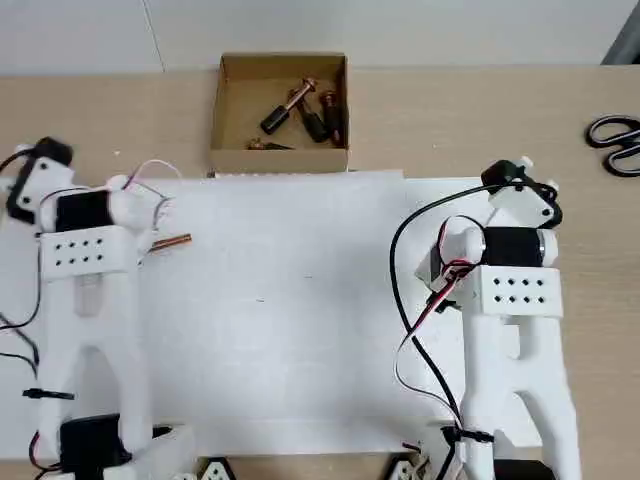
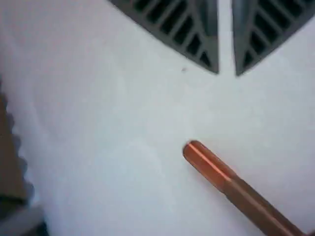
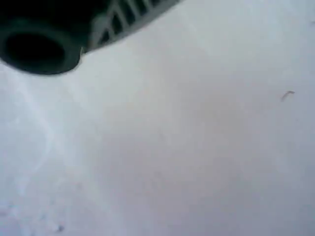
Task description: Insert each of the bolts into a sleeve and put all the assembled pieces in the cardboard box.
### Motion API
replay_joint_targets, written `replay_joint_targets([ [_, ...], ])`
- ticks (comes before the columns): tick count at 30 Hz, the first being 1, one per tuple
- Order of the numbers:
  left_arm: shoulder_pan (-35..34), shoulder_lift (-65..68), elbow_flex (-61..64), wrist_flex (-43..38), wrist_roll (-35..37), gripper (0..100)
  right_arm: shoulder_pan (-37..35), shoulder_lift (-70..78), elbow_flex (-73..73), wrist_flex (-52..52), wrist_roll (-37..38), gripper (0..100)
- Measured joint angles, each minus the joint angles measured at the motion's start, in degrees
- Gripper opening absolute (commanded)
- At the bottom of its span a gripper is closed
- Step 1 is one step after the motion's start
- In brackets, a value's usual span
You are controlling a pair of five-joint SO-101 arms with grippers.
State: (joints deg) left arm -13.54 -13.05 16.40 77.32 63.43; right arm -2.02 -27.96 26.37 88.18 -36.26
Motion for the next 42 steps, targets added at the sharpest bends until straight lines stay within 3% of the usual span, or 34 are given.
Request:
replay_joint_targets([
  [4,-1.76,2.37,0.0,0.0,3.52,3,0.0,0.0,0.0,0.0,0.0,0.2],
  [9,-1.67,6.77,0.0,-1.93,4.13,17,0.0,0.0,0.0,0.0,0.0,0.2],
  [21,-1.67,14.51,0.0,-9.41,8.18,17,0.0,0.0,0.0,0.0,0.0,0.2],
  [42,-4.4,18.46,-0.44,-9.76,12.04,17,0.0,0.0,0.0,0.0,0.0,0.2],
])
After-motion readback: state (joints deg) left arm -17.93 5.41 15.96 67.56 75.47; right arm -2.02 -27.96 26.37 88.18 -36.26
